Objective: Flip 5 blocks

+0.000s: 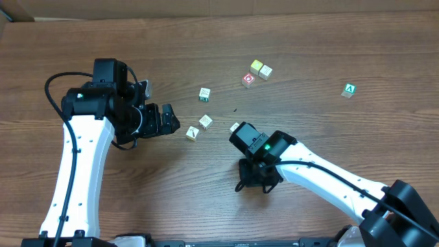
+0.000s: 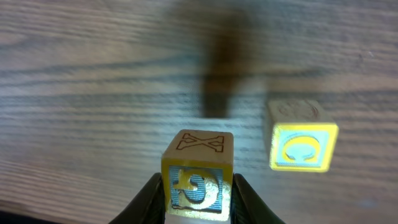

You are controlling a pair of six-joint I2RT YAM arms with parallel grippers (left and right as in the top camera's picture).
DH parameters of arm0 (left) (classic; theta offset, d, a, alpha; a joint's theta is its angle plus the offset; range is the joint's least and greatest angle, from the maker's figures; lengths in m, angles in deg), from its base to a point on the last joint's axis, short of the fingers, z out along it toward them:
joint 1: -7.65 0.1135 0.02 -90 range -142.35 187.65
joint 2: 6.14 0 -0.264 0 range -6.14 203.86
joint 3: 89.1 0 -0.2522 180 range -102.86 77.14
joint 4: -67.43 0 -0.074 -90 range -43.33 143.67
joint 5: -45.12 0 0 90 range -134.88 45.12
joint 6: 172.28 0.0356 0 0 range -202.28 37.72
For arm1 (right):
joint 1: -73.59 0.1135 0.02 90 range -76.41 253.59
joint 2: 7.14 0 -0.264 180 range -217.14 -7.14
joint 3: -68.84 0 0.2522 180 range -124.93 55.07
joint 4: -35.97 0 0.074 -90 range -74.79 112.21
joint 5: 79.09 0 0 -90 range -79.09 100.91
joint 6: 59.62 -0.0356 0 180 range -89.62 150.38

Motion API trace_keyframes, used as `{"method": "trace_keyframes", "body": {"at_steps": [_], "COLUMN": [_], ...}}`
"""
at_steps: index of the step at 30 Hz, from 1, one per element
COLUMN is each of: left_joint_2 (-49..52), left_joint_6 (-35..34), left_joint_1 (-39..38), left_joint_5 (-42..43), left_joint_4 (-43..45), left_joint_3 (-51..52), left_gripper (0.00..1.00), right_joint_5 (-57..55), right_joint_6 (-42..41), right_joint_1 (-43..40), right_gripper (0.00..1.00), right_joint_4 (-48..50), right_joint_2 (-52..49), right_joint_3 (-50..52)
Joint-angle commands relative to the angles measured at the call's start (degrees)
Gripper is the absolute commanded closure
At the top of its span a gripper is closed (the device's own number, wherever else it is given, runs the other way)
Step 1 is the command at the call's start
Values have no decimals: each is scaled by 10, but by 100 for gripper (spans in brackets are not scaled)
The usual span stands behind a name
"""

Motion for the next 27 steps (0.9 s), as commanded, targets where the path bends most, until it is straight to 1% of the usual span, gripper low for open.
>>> {"method": "trace_keyframes", "body": {"at_steps": [1, 10, 19, 24, 27], "left_joint_2": [3, 3, 3, 3, 3], "left_joint_6": [-6, -6, -6, -6, -5], "left_joint_1": [2, 2, 2, 2, 2], "left_joint_5": [6, 6, 6, 6, 6], "left_joint_4": [0, -2, -4, -4, -4], "left_joint_3": [-9, -9, -9, -9, -9], "left_gripper": [0, 0, 0, 0, 0], "right_joint_5": [5, -2, -16, -21, -21], "right_joint_6": [-2, -18, -18, -18, -18], "right_joint_1": [0, -2, -2, -2, -2], "right_gripper": [79, 78, 77, 70, 64], "right_joint_4": [26, 83, 112, 121, 122], "right_joint_2": [3, 3, -14, -16, -16], "right_joint_3": [15, 59, 71, 71, 71]}}
